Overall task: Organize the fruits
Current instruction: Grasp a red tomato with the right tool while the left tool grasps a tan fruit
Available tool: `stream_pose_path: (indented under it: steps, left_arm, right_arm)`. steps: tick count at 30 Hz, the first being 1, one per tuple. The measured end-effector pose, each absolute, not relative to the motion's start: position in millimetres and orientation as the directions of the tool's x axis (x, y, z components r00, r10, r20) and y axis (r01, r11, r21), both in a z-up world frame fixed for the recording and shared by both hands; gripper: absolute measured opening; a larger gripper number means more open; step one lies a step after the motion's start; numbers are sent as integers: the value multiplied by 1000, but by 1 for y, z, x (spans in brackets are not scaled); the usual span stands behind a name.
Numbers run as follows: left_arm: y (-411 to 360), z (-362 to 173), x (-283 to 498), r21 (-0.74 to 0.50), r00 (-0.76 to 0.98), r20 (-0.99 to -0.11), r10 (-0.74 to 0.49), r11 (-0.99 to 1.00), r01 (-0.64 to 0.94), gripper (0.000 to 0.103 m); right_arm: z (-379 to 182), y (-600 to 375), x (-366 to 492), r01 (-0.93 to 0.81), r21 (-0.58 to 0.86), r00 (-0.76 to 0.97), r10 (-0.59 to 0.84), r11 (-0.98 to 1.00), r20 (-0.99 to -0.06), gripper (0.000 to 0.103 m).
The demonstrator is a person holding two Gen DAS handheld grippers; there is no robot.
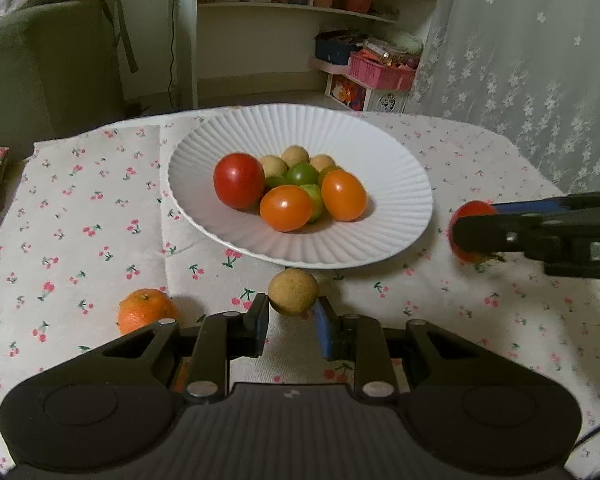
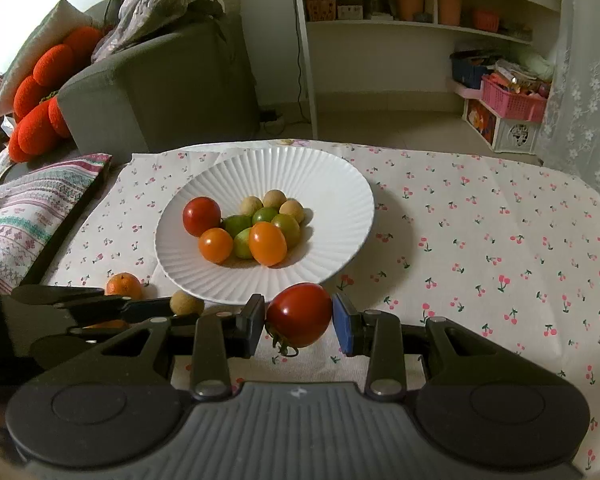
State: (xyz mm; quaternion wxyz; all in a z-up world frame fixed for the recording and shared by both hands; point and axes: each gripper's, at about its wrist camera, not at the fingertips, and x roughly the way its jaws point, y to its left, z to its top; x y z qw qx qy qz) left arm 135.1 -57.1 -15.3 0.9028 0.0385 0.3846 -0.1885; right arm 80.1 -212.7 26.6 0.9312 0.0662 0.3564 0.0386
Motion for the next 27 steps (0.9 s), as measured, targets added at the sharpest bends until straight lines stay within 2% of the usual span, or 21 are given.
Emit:
stream_pose_path:
  steps: [12, 15, 17, 19, 20, 21, 27]
  left_arm:
    - [-54, 8, 133, -138, 653, -664, -363, 918, 371, 4]
    - [-53, 1, 139, -133, 626, -694, -357, 917, 376, 4]
    - [-47, -1, 140, -166, 612, -692, -383, 910, 381, 7]
    - [-48, -1, 137, -178, 621, -677, -396, 906, 384, 18]
    - [-51, -3, 136, -178, 611, -681, -405, 900, 398, 35]
    - [-57, -4, 134, -169, 598, -690, -407, 895, 414, 45]
    - [-80, -24, 119, -144, 497, -770, -401, 867, 476, 47]
  right_arm:
    - [28, -212, 83, -19, 164, 751, 122, 986, -648, 33]
    - [26, -211, 86, -21, 167, 749, 126, 986, -650, 33]
    - [26, -213, 85, -14, 174, 748, 126, 985, -652, 33]
    - [29, -218, 84, -10, 181, 755, 126, 984, -643, 33]
    - [30, -220, 85, -4, 184, 759, 123, 983, -639, 33]
    - [30, -223, 86, 5, 191, 761, 120, 982, -638, 33]
    - [28, -224, 89, 3, 192, 758, 123, 981, -641, 33]
